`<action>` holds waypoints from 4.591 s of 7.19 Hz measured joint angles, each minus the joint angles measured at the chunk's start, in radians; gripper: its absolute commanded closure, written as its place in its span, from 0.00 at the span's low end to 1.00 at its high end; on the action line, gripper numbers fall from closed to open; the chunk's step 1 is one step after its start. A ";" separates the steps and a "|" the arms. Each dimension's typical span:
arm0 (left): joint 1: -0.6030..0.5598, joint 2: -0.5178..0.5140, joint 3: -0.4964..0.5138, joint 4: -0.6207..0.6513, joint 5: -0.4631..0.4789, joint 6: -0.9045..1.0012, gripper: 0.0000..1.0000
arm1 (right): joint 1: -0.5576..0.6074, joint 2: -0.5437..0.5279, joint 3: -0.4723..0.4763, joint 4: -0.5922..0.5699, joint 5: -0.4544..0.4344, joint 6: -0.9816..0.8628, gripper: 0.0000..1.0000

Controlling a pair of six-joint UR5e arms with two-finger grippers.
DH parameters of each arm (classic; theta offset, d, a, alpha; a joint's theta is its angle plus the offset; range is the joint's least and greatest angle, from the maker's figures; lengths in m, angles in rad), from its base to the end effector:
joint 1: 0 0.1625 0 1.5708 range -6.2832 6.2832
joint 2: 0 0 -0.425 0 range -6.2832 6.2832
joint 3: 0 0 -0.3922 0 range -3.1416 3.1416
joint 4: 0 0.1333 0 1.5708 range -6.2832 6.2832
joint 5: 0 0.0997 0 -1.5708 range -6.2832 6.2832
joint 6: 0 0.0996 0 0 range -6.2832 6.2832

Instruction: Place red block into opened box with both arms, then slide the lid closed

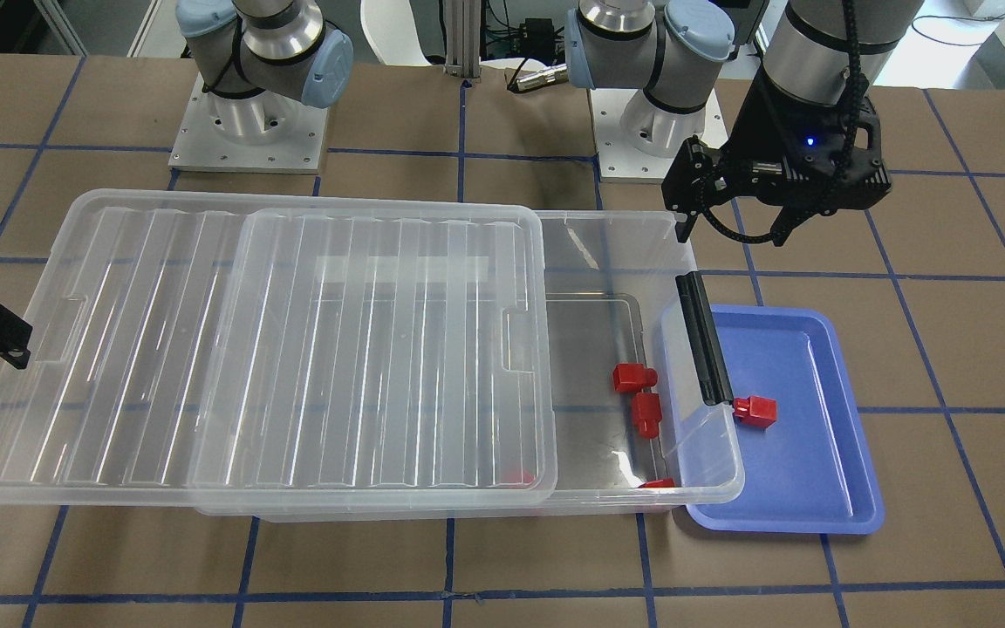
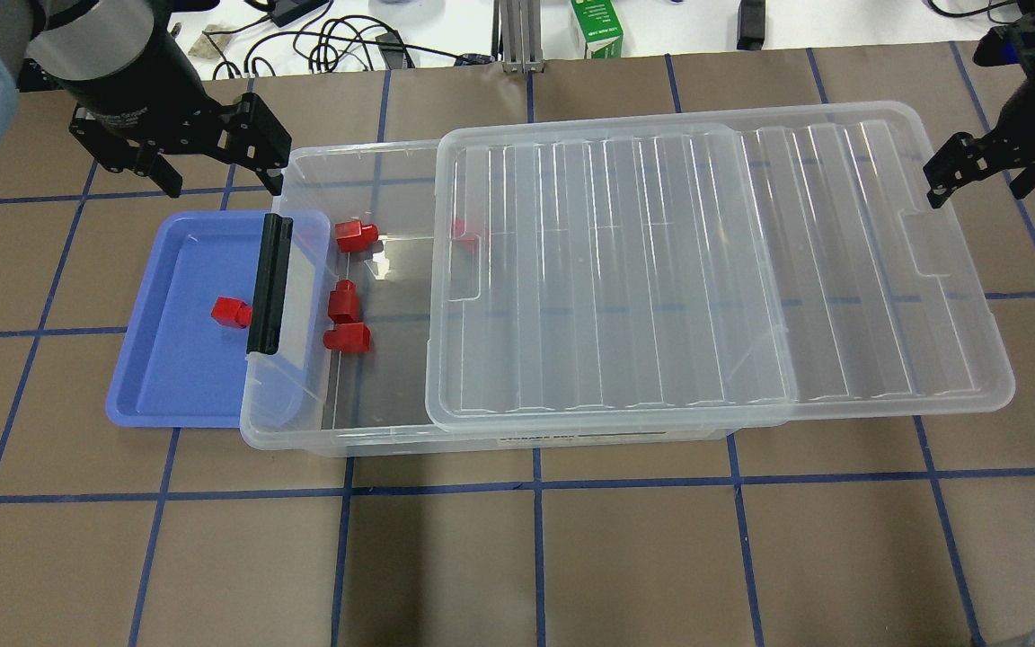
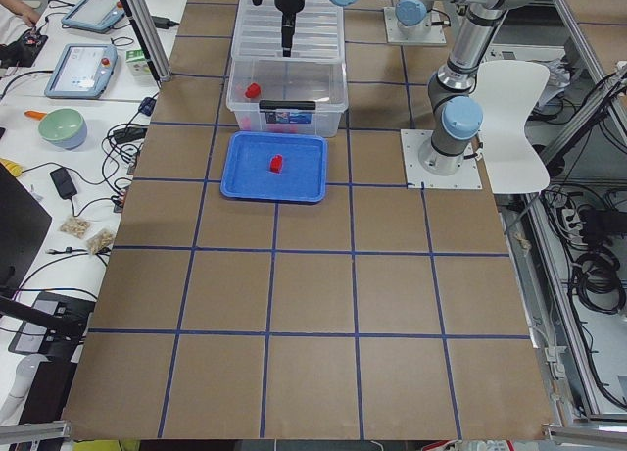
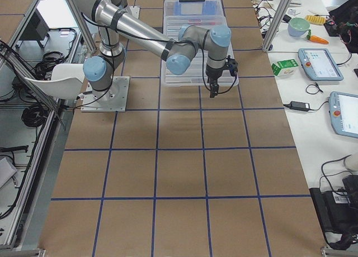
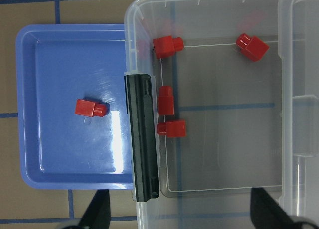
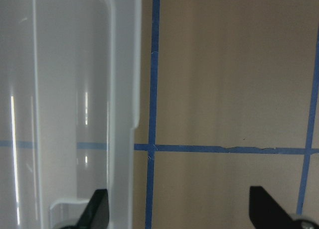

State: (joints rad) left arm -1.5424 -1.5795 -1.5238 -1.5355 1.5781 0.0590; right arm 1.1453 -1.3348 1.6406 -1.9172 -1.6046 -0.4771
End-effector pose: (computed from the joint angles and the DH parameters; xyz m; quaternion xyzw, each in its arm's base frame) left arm -0.1183 -0.5059 0.5105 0.0152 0.9992 -0.0366 0.0053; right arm -0.1198 -0.5792 0.3622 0.0254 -0.9993 0.0109 0.0241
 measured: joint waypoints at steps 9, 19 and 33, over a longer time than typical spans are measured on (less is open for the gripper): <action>0.490 -0.266 -0.179 0.265 -0.277 0.313 0.00 | -0.011 -0.005 0.006 0.000 0.002 -0.009 0.00; 0.525 -0.485 -0.304 0.392 -0.594 0.409 0.00 | -0.003 -0.121 -0.056 0.114 0.015 0.004 0.00; 0.532 -0.406 -0.247 0.271 -0.543 0.396 0.93 | 0.435 -0.177 -0.168 0.276 0.058 0.517 0.00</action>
State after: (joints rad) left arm -1.0102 -1.9851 -1.7704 -1.2650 1.0354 0.4551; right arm 1.5799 -1.5113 1.4728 -1.6413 -1.5463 0.0397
